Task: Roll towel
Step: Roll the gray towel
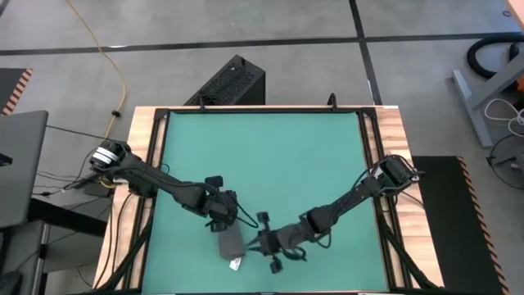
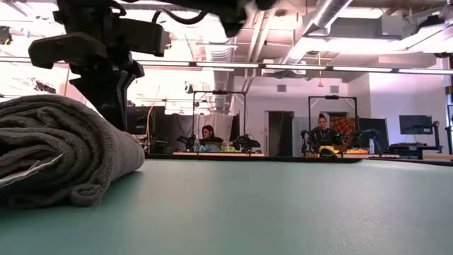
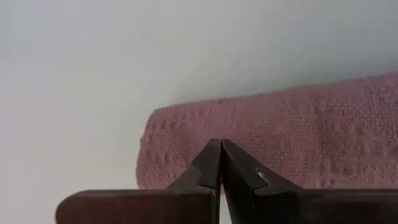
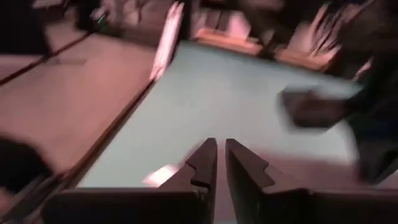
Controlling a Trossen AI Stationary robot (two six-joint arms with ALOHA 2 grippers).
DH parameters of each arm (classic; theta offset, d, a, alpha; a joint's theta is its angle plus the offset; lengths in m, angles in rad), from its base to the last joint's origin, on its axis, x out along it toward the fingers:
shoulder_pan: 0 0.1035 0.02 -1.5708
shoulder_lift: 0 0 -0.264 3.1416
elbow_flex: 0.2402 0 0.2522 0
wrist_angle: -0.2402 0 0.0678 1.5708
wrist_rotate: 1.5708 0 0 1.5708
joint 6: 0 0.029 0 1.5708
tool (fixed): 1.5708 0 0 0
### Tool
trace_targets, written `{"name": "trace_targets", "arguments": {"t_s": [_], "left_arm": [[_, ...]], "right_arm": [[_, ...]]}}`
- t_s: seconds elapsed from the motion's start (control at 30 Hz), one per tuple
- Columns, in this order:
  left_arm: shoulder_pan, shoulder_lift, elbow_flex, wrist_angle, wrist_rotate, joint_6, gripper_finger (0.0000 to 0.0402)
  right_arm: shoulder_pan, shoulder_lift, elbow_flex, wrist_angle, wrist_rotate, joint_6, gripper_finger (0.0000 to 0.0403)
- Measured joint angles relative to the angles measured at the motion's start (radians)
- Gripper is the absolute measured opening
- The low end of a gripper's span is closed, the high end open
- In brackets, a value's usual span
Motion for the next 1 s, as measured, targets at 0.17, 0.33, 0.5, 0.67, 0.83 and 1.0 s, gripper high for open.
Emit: {"name": "trace_targets", "arguments": {"t_s": [0.17,0.33,0.5,0.67,0.83,1.0], "left_arm": [[0.007,0.002,-0.006,-0.004,-0.009,-0.004,0.0000],[0.012,0.006,-0.018,0.012,0.000,0.000,0.0000],[0.014,0.007,-0.116,0.110,0.004,-0.005,0.0000],[0.012,-0.023,-0.185,0.154,-0.050,-0.027,0.0000],[0.036,-0.099,-0.188,0.116,-0.106,0.007,0.0000],[0.049,-0.206,-0.189,0.115,-0.134,0.028,0.0000]], "right_arm": [[-0.058,0.123,0.013,0.187,-0.011,-0.050,0.0047],[-0.094,0.267,0.072,0.294,-0.016,-0.038,0.0028],[-0.099,0.379,0.124,0.260,-0.013,-0.007,0.0016],[-0.097,0.417,0.146,0.225,-0.010,0.046,0.0019],[-0.097,0.401,0.144,0.202,-0.013,0.045,0.0019],[-0.097,0.348,0.139,0.177,-0.036,0.012,0.0019]]}}
